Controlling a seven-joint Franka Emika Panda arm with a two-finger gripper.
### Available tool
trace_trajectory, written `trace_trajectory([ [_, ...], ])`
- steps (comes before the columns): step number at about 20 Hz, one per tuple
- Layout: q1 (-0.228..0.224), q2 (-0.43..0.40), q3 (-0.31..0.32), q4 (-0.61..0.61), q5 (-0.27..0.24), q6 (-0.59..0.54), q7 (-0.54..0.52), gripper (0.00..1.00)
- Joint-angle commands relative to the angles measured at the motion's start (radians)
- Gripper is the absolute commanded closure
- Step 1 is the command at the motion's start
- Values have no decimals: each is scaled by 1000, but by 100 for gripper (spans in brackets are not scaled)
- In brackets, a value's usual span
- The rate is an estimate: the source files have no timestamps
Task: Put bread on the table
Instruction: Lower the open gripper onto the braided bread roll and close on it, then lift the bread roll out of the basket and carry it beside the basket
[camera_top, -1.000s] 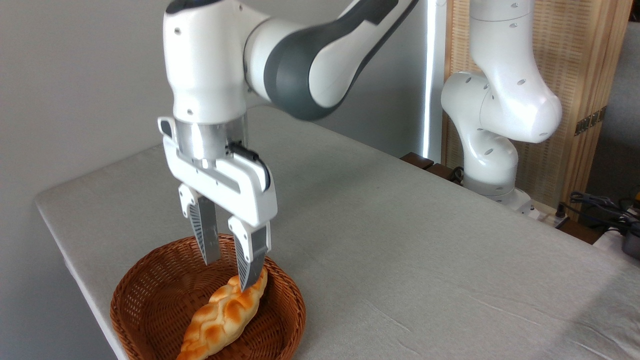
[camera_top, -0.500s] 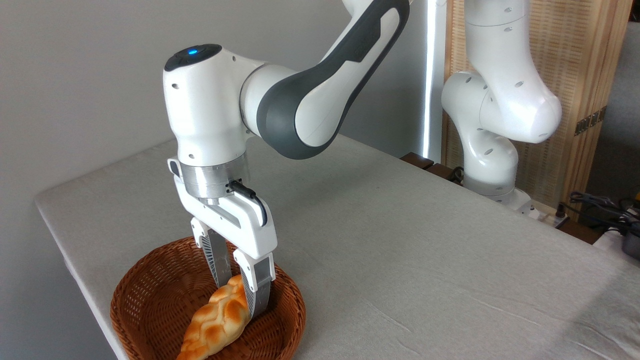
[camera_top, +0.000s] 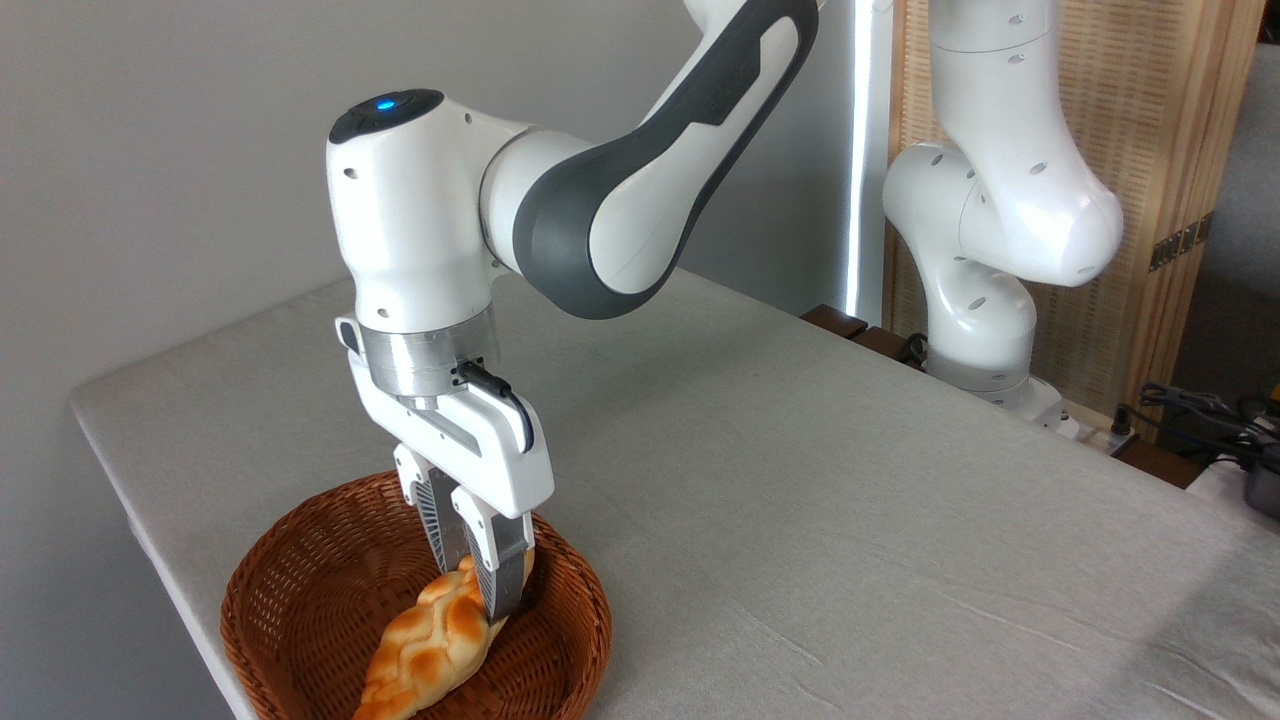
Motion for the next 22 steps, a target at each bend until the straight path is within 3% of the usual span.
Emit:
trace_trajectory([
  [1, -3, -24, 1, -4, 8, 7, -19, 53],
  [5, 0, -77, 1, 23, -44, -51, -18, 53],
  [11, -3, -246, 3, 8, -73, -311, 59, 53],
  [16, -9, -402, 3, -209, -78, -309, 138, 52],
  [22, -37, -473, 3, -352, -73, -313, 143, 52],
])
